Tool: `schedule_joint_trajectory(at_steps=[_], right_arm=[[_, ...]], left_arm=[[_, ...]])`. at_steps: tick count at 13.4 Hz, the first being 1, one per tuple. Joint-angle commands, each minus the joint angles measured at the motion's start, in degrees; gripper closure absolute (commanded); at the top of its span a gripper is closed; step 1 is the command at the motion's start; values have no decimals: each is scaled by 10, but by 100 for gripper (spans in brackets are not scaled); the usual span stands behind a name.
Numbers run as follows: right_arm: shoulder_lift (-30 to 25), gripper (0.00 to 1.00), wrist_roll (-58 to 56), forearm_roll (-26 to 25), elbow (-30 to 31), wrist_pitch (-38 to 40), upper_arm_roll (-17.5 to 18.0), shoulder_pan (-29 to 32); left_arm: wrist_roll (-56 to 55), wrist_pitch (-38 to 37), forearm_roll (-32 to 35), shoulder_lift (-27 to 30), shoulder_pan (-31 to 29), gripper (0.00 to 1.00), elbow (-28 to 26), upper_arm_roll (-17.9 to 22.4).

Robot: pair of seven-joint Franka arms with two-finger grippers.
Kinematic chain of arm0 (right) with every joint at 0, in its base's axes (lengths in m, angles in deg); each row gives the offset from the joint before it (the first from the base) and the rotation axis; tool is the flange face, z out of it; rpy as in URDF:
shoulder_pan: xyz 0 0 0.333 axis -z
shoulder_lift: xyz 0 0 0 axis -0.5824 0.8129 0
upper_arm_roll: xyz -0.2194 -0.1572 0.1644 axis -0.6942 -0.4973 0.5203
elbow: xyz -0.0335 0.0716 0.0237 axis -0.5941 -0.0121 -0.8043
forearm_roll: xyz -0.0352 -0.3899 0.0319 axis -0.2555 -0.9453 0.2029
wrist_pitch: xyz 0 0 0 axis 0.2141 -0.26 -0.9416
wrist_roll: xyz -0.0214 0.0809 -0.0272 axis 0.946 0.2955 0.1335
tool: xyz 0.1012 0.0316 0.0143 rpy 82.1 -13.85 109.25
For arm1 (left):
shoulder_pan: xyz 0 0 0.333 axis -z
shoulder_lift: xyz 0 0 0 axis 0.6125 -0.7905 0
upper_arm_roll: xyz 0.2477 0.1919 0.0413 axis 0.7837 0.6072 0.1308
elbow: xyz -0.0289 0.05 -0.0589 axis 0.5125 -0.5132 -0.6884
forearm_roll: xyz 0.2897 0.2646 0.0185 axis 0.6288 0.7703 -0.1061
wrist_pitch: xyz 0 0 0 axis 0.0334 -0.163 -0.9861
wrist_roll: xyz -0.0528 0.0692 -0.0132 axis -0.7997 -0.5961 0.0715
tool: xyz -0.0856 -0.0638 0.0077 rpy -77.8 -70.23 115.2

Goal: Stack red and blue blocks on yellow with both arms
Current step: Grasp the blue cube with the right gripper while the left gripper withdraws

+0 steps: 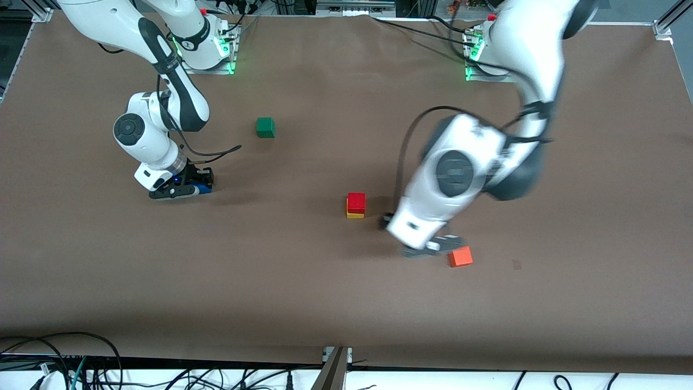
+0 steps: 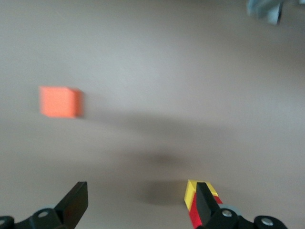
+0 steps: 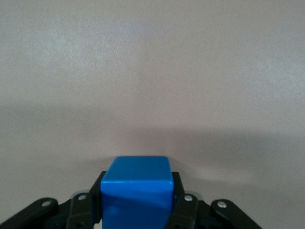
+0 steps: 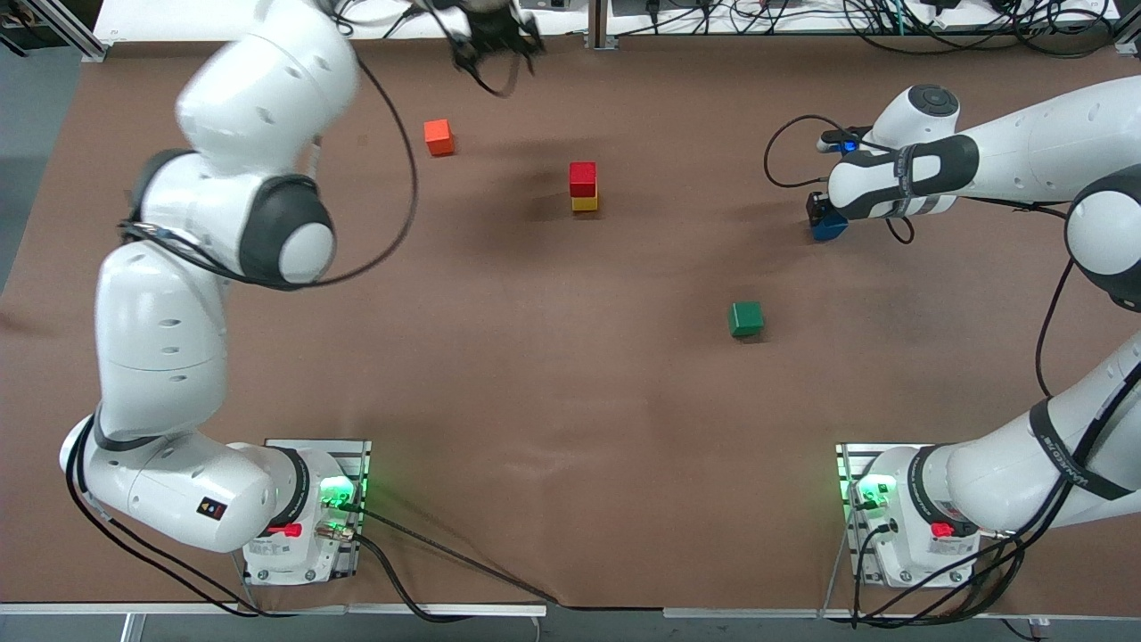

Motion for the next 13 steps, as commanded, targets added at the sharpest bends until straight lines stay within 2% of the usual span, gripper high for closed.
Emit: schedule_joint_trajectory(at_steps=[1,3,6,8,10,13], right_arm=[[-28,58,-5,6,1,18,3,2],[-40,58,-2,5,-42,87,3,2],[-29,58,23,7,-189,260,13,-3],[-6,58,61,6,-280,334,14,-29],[20,58,122,8,-339,350,14,-74],[71,58,274,8,-424,354,14,-168]], left_arm=[[85,-69,6,61,-71,0,-15,-9],[143,-125,1,91,-129,0,-15,-10],[230,-173,-3,126,-198,0,-15,-10],[246,-196,1,144,-214,0,-15,-6],[247,-225,4,146,-219,0,-15,-3],[263,-246,-1,154,-244,0,-16,-9]])
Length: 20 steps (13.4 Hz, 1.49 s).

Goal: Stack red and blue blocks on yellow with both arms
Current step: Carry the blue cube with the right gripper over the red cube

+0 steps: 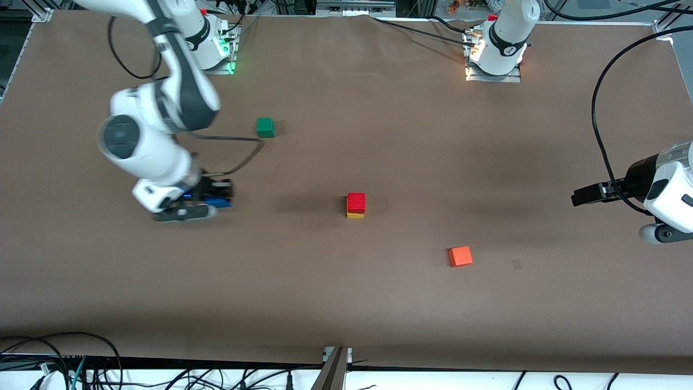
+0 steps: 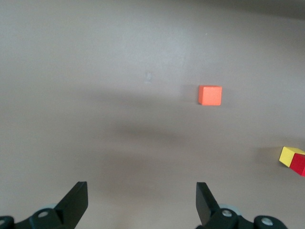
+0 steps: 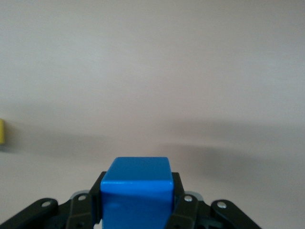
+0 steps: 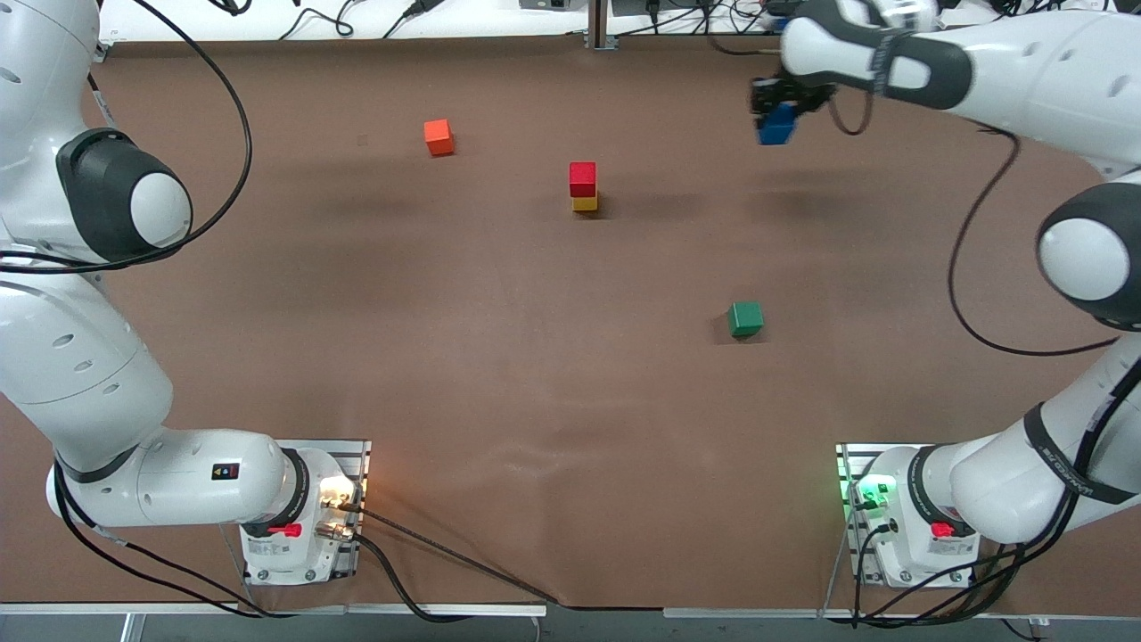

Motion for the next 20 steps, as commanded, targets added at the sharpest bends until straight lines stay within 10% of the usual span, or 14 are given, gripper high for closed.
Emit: schedule_joint_trajectory(at_steps=[1,4,10,20], right_arm=[[73,58,114,5,-106,23,-6,-75],[139,58,219,-1,-189,28,-7,-142],[205,58,317,-31,-277,20,-10,-216],[271,52,317,-77,-344,-5,-11,-241]], left_arm=[[35,-11,-1,24,-19,0,-16,-7],[66,-38,3,45,-18,0,-43,-6],[66,62,-2,211,-14,0,-292,-1],[65,99,-14,242,-21,0,-356,-1]])
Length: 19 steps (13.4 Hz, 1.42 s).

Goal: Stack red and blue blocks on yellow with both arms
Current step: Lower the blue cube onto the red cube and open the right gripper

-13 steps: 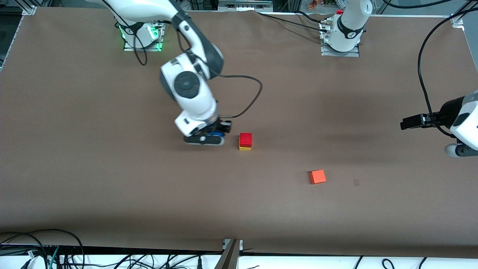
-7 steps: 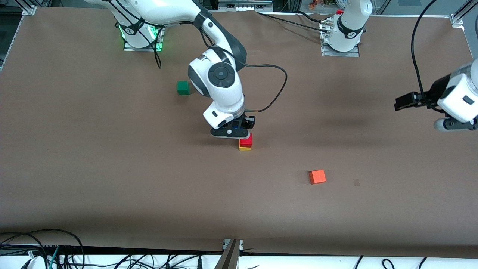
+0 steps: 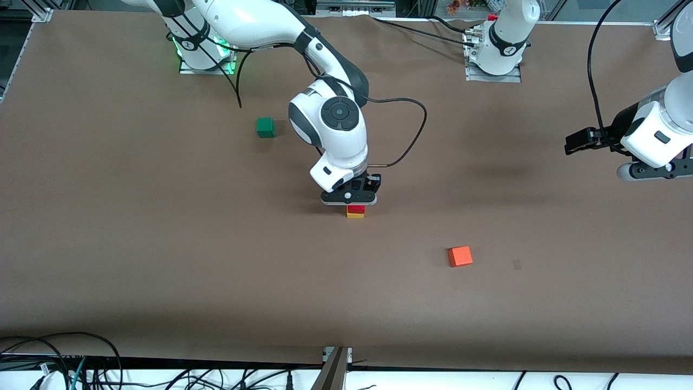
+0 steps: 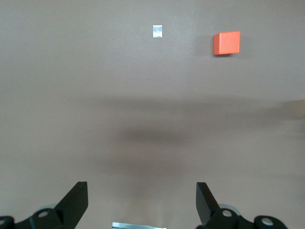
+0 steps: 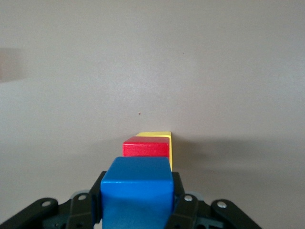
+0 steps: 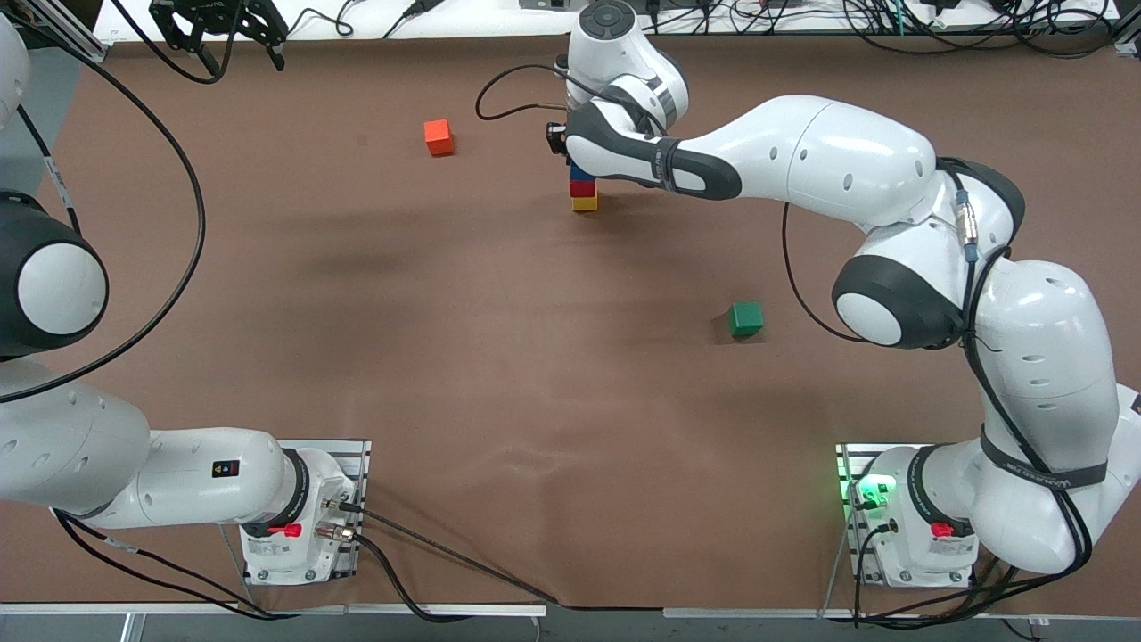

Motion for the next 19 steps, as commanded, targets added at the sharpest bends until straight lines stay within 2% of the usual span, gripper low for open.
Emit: schedule_joint_trajectory(at_steps=[1,7,10,11,16,17,18,19], right_arm=[[15,52,11,-21,-23,-1,-6,-10],[26,51,16,-29,-23,-15,-6,-10],[28,46,16,-30,-23,-17,-6,-10],[29,40,16,-30,-23,-17,-6,-10],[28,25,15,-30,-23,-17,-11,-10],[27,5,15,-30,-23,-17,-11,-10],[24,0,15,-29,-23,-13,-12,-10],[19,0,12,-28,-23,-7,-13,-9]], left_arm=[[12,9,-11,15,-4,0,-12,0],[12,12,-12,10,-4,0,-9,0],[12,13,-12,10,-4,0,-9,0],[13,15,-12,10,-4,0,-9,0],[13,15,-12,9,-5,0,-9,0],[13,15,-12,9,-5,0,-9,0],[13,15,-12,9,-5,0,-9,0],[13,15,-12,9,-5,0,-9,0]])
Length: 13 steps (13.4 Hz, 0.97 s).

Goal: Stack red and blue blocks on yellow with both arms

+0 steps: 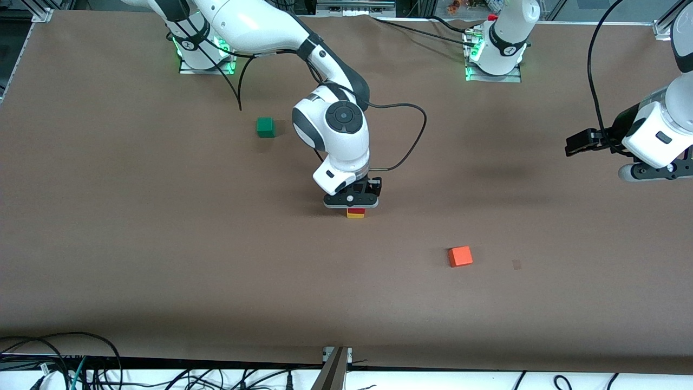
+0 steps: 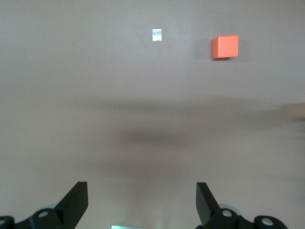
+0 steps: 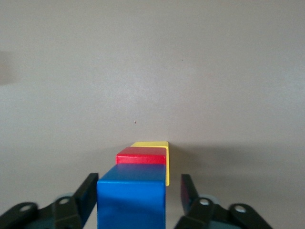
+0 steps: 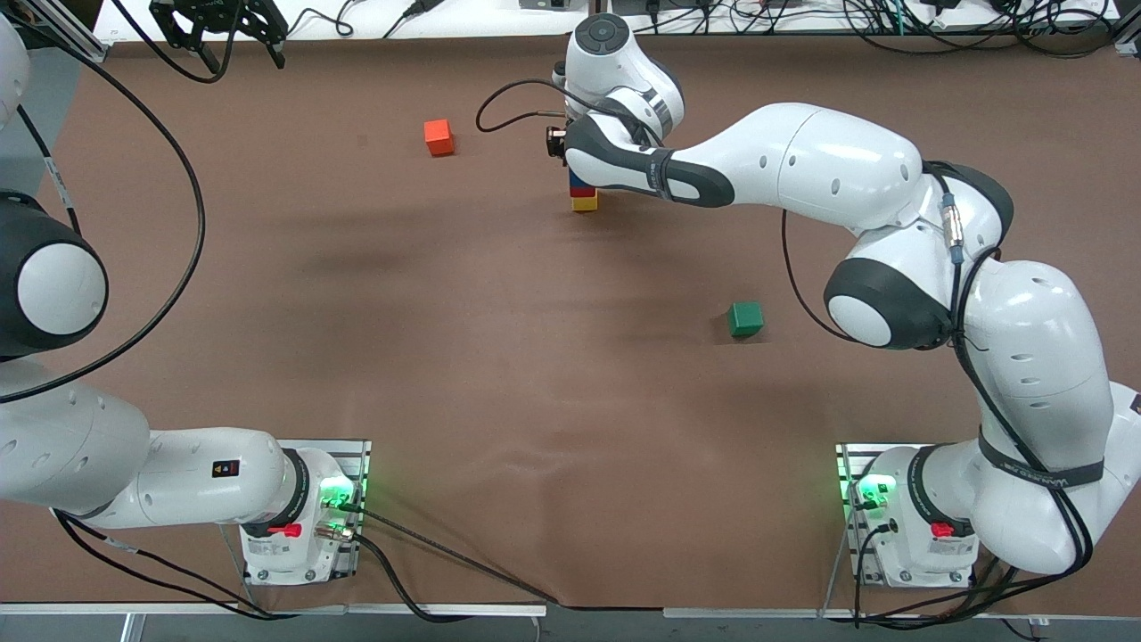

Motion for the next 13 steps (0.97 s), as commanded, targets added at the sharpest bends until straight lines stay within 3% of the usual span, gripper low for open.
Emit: schedule_joint_trajectory(at_steps=[1,4,7,9,11,13], right_arm=[[-9,0,7,-9,-20,31,-7,0],[-66,0,5,6,-16,86,-15,23],[-147,0,0,39,5,171,-17,101],[-201,0,-54,65,40,202,-19,153],[-254,0,-98,125,84,210,-19,212],[-296,0,-150,134,115,239,-30,246]], left_arm=[[14,7,-11,9,-5,0,-8,0],[14,7,-11,9,-5,0,-8,1],[14,7,-11,9,-5,0,-8,0],[14,7,-11,9,-5,0,-8,1],[14,7,-12,9,-5,0,-8,0],[14,7,-12,9,-5,0,-8,0]])
